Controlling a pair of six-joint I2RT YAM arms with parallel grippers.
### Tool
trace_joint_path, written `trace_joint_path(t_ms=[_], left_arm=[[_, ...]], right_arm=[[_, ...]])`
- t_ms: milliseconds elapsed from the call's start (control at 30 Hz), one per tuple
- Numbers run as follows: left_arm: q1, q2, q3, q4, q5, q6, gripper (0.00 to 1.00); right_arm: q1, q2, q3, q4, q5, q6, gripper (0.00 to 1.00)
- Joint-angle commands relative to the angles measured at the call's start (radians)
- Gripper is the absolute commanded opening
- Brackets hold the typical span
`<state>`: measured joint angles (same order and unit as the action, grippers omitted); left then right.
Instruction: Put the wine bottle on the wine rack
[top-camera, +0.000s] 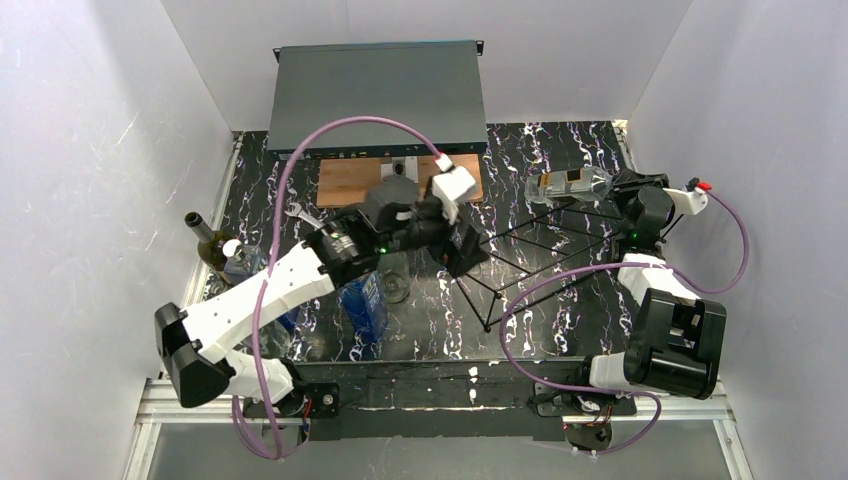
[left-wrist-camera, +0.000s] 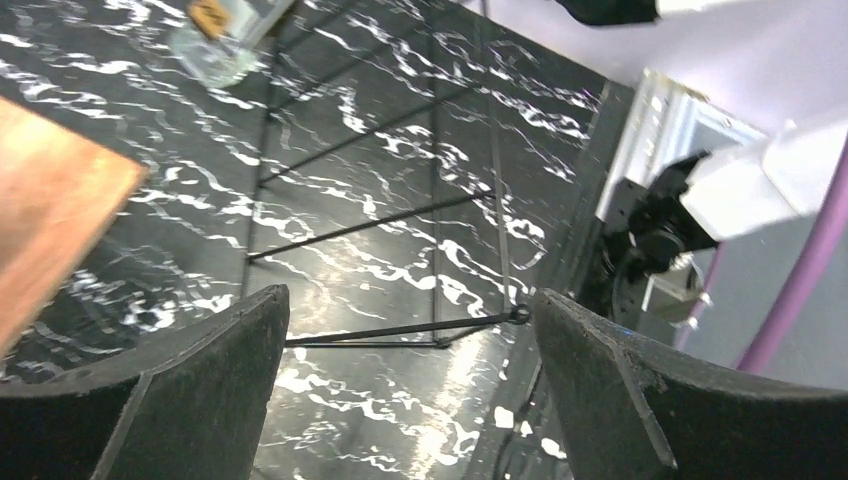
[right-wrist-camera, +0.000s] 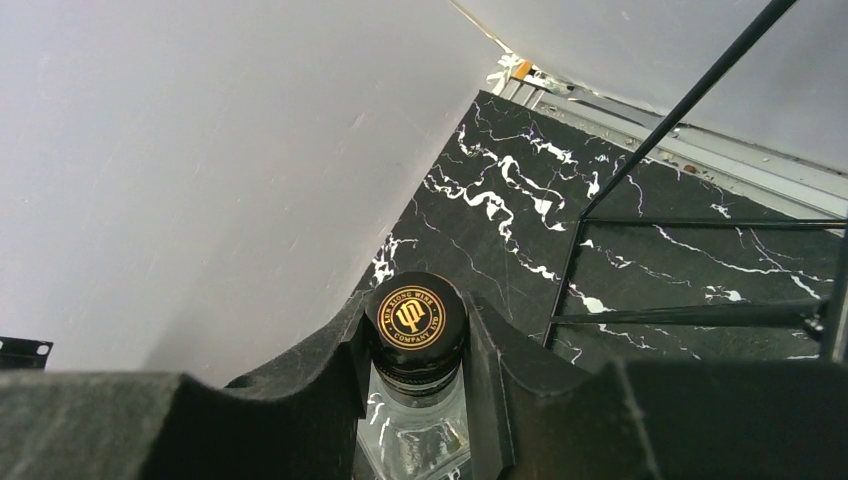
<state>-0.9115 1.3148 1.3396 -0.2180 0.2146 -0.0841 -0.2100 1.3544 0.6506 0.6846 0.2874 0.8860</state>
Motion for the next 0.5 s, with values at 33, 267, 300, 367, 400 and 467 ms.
trace_joint_path(t_ms=[33,267,300,367,400,467], left_arm=[[-0.096,0.092,0.031,-0.02,-0.09,0.012,0.9],[-0.145,0.271,0.089,-0.003,-0.084,-0.009,0.85],[-0.147,0.29,0.101,-0.003,-0.079,-0.018,0.84],[-0.148,0.315,0.11,0.003,-0.066,-0.031,0.83],[-0.15,0.325,0.113,0.006,-0.06,-0.038,0.83],[-0.156,0.335,0.11,0.008,-0.04,-0.048,0.82]], right_arm=[[-0.011,-0.04,0.013,0.023,-0.019,0.085,0.01],[-0.031,-0.074,0.001,-0.002,-0.019,0.171,0.01],[-0.031,-0.076,-0.002,-0.001,-0.02,0.182,0.01],[-0.033,-0.078,-0.007,0.002,-0.021,0.201,0.01],[-0.037,-0.077,-0.009,0.004,-0.024,0.212,0.01],[-0.042,-0.077,-0.015,0.012,-0.029,0.235,0.01]])
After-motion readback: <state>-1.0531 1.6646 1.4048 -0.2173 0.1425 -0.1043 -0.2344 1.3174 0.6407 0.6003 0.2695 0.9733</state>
